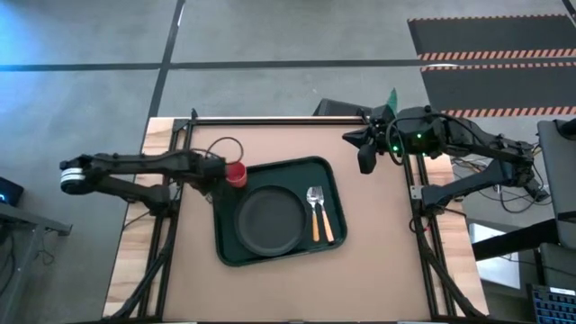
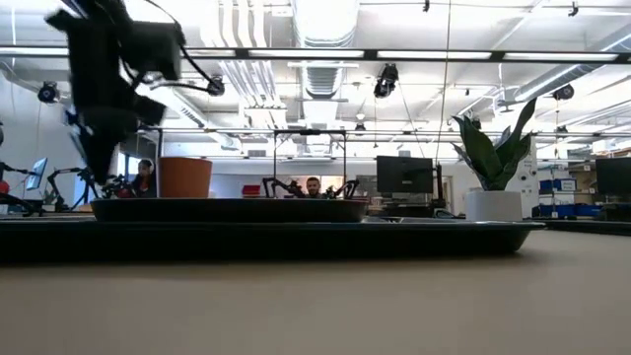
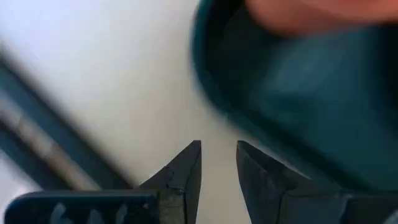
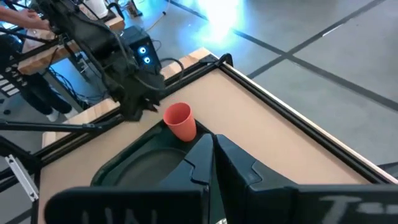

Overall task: Pick and place plate/cup/fork/spoon on tray
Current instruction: Adjust the black tray to the center of the table

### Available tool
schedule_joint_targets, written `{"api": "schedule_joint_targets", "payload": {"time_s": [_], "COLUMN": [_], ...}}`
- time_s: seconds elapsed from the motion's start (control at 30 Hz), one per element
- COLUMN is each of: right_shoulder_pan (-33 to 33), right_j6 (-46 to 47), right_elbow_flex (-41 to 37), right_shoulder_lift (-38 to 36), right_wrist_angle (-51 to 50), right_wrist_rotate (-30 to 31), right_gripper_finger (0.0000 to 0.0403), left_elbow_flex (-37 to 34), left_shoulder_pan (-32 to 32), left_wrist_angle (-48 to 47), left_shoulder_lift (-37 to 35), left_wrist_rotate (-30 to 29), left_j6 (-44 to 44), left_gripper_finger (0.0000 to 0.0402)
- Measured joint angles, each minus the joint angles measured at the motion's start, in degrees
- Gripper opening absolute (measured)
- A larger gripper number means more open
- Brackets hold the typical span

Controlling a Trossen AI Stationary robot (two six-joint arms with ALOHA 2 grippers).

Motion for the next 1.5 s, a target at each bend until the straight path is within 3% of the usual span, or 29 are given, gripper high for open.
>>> {"api": "schedule_joint_targets", "payload": {"time_s": [0.2,0.43,0.57,0.77,1.13,1.5], "right_shoulder_pan": [0.00,0.00,0.00,0.00,0.00,0.00], "right_j6": [-0.25,-0.65,-0.65,-0.65,-1.02,-1.55], "right_elbow_flex": [0.00,0.02,0.02,0.02,0.02,0.02], "right_shoulder_lift": [-0.01,-0.02,-0.02,-0.05,-0.15,-0.15], "right_wrist_angle": [0.00,-0.02,-0.02,-0.02,-0.02,-0.04], "right_wrist_rotate": [0.02,0.04,0.04,0.04,0.02,-0.02], "right_gripper_finger": [0.0008,0.0008,0.0008,0.0009,0.0009,0.0009], "left_elbow_flex": [0.34,-6.14,-9.84,-13.56,-13.12,-12.67], "left_shoulder_pan": [-2.56,-8.82,-10.32,-11.83,-12.05,-12.07], "left_wrist_angle": [-9.79,-4.35,5.22,8.77,13.69,13.89], "left_shoulder_lift": [-7.63,-11.11,-8.69,-2.01,5.91,5.62], "left_wrist_rotate": [5.54,7.46,10.48,16.66,16.47,14.77], "left_j6": [-11.75,-20.86,-22.33,-23.49,-23.84,-23.95], "left_gripper_finger": [0.0083,0.0048,0.0025,0.0003,0.0000,0.0000]}}
